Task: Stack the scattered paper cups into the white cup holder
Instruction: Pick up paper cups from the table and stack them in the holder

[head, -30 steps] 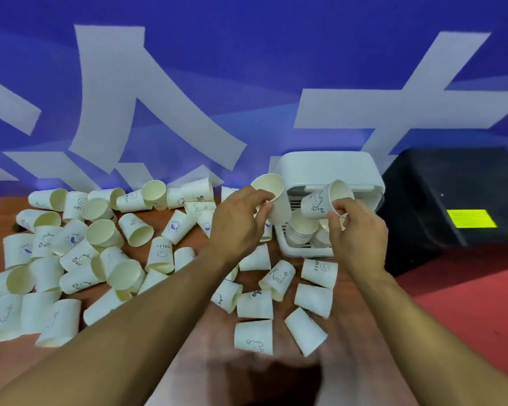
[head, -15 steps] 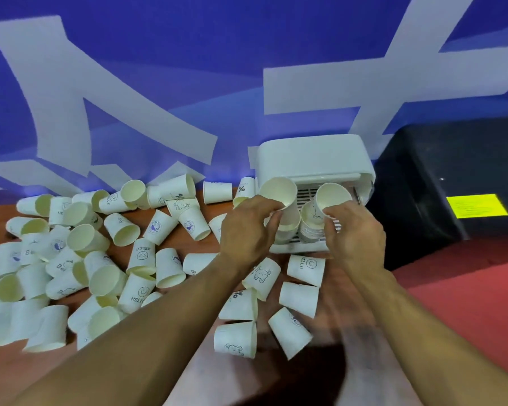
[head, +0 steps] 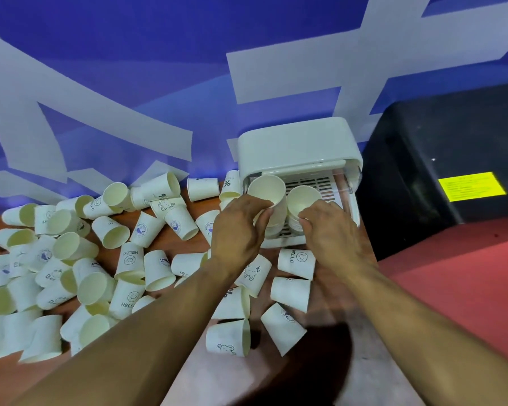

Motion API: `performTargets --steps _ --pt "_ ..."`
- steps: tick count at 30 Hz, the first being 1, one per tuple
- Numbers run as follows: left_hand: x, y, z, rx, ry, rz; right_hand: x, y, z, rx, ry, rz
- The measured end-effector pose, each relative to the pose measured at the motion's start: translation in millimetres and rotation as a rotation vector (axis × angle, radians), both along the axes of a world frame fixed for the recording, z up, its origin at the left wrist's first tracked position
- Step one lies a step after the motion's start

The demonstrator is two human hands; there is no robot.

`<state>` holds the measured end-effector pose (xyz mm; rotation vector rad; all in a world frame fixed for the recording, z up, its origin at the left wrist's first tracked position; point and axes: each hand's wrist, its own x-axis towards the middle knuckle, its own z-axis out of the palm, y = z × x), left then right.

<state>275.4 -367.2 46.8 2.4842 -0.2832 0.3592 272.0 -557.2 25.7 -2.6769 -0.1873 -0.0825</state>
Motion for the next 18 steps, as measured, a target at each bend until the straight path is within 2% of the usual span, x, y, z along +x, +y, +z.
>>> performTargets --steps 7,18 --pt "1 3 -3 0.029 0.030 -0.003 11 5 -21 -0.065 0.036 0.017" --pt "1 5 -9 0.053 -0.010 -0.008 16 7 -31 -0.007 0.034 -0.066"
